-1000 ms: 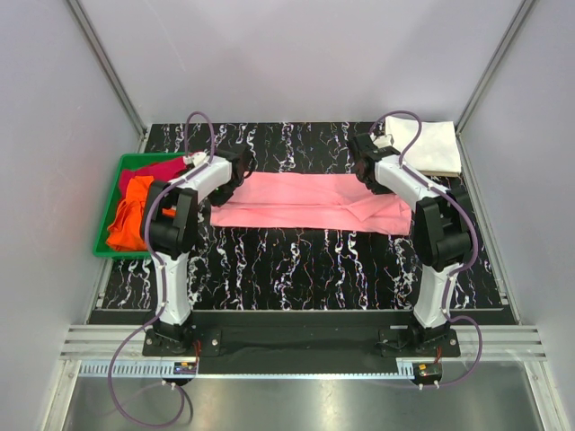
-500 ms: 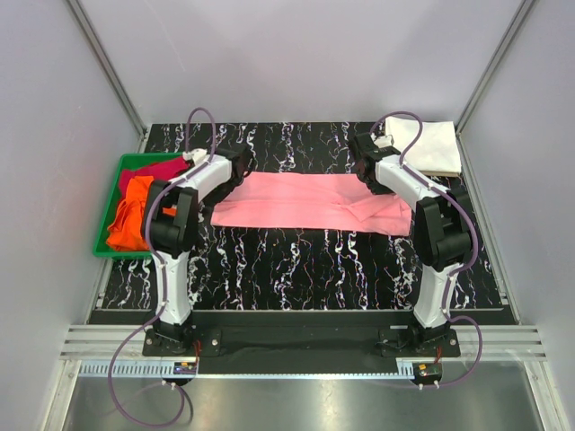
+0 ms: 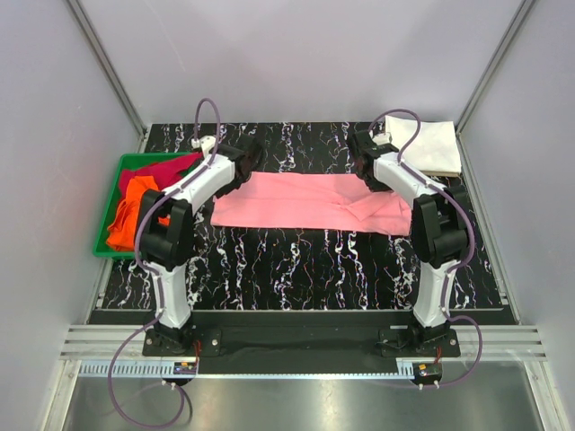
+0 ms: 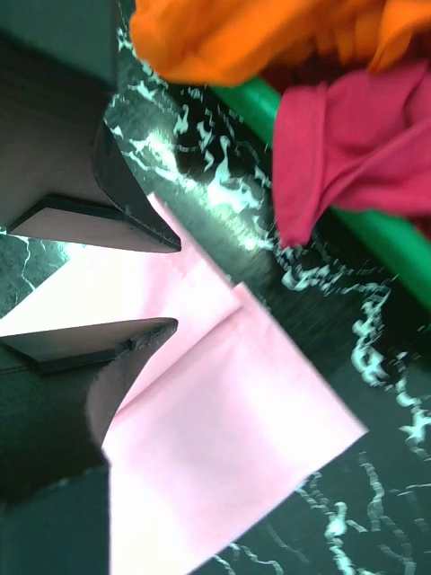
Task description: Fold and stack the t-shirts
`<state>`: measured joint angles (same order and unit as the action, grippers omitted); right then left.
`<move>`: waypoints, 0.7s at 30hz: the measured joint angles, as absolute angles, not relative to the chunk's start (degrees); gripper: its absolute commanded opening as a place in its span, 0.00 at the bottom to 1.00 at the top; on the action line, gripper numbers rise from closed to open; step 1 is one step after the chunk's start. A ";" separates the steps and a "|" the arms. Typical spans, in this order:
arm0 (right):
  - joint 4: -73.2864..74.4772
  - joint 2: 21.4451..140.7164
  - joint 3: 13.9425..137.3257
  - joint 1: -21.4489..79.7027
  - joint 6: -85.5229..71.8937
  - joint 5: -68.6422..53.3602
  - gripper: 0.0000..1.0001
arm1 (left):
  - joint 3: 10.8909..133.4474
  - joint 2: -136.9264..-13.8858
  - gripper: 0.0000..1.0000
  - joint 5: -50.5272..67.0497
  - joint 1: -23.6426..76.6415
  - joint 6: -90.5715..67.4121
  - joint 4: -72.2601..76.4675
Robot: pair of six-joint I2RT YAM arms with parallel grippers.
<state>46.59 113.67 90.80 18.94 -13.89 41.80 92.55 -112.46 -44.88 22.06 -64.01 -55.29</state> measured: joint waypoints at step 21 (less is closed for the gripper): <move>41.93 119.81 93.62 18.94 -7.81 41.80 0.00 | 88.12 -119.57 0.40 -46.00 18.41 -68.71 -57.17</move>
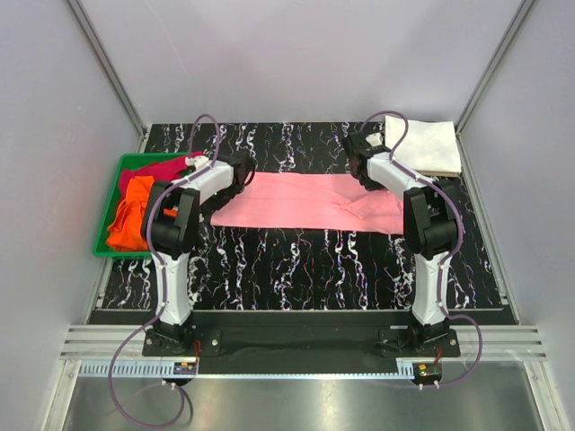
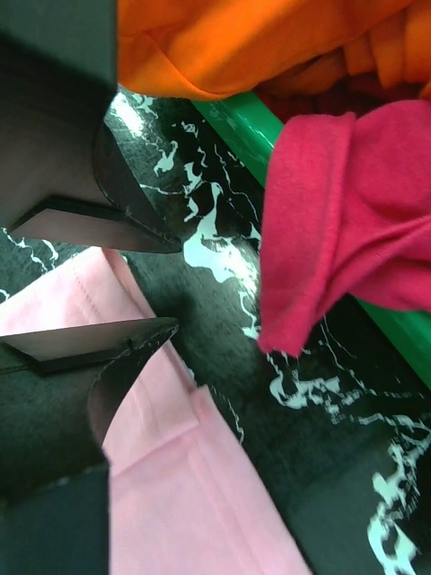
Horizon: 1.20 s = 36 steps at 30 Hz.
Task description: Fold and stack the t-shirts
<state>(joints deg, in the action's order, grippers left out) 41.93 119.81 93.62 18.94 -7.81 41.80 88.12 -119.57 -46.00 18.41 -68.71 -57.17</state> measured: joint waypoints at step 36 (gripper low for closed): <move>33.76 118.93 93.41 18.83 -3.92 33.15 0.55 | 88.68 -118.34 0.40 -48.40 19.00 -74.17 -64.64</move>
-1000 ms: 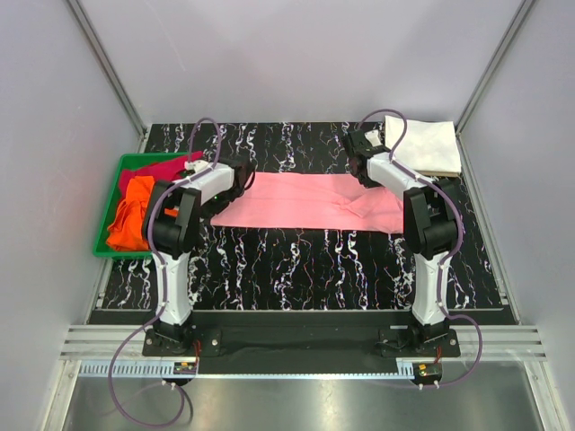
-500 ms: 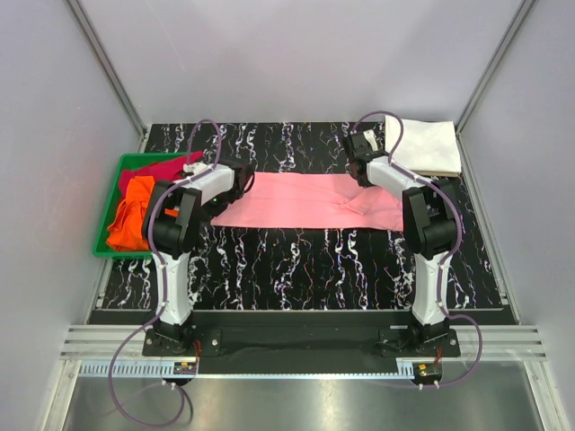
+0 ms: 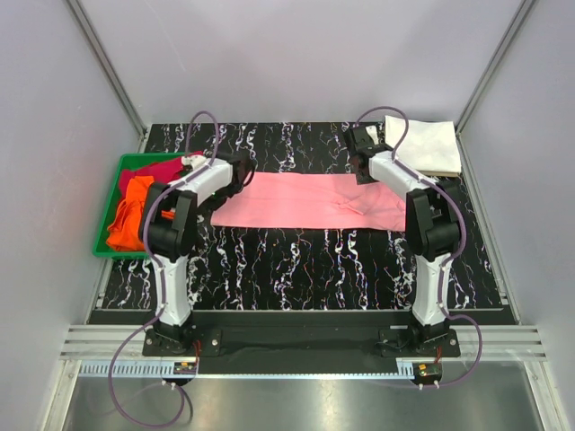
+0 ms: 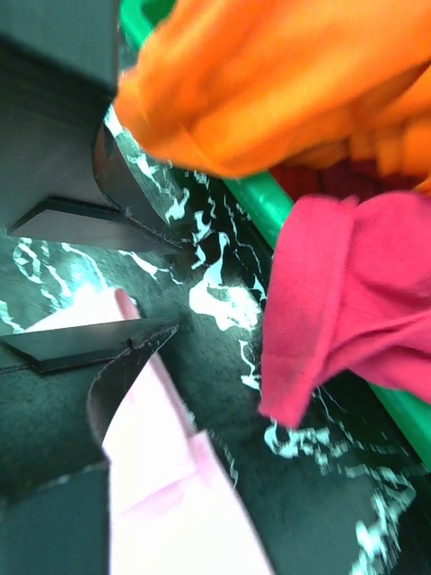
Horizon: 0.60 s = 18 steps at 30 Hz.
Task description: Fold and stack the t-shirts
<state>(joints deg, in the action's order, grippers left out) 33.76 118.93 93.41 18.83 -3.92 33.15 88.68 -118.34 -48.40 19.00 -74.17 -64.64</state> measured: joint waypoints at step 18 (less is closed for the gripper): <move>38.39 106.00 75.77 12.84 -44.42 0.36 0.52 | 80.38 -83.46 0.62 -0.23 25.74 -27.00 -36.95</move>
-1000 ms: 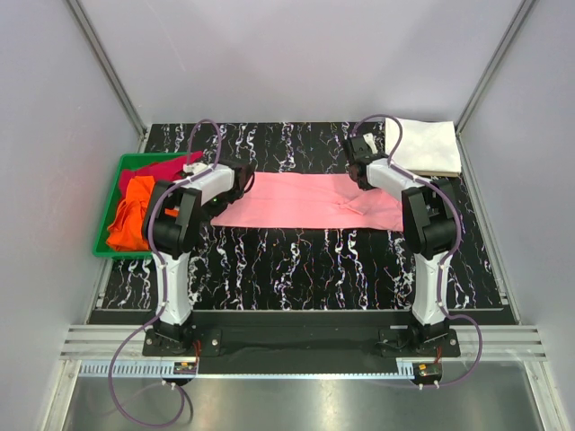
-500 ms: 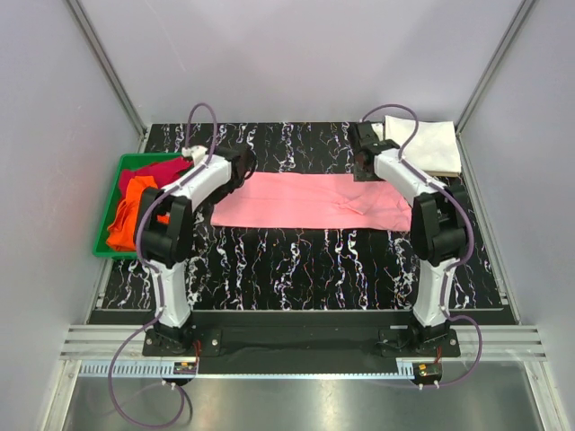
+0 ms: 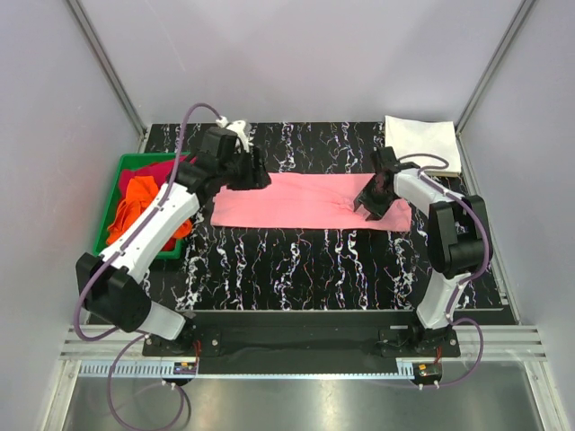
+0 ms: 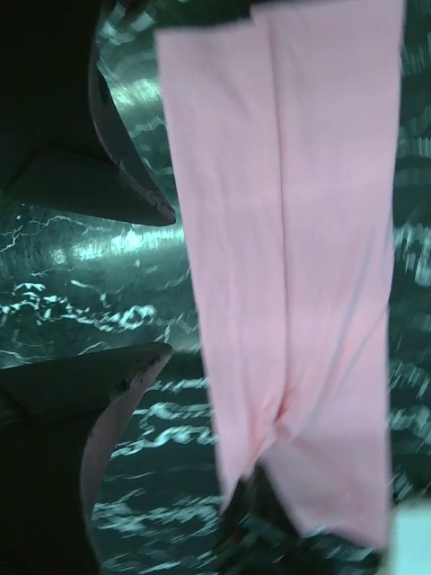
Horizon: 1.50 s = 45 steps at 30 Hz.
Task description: Fold and stack the t-shirts
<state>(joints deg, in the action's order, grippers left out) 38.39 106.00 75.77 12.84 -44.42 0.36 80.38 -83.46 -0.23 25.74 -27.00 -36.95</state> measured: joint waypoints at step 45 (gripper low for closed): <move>26.35 110.00 79.22 11.57 -39.53 -6.28 0.00 | 72.58 -83.37 0.70 24.23 25.78 -16.38 -26.04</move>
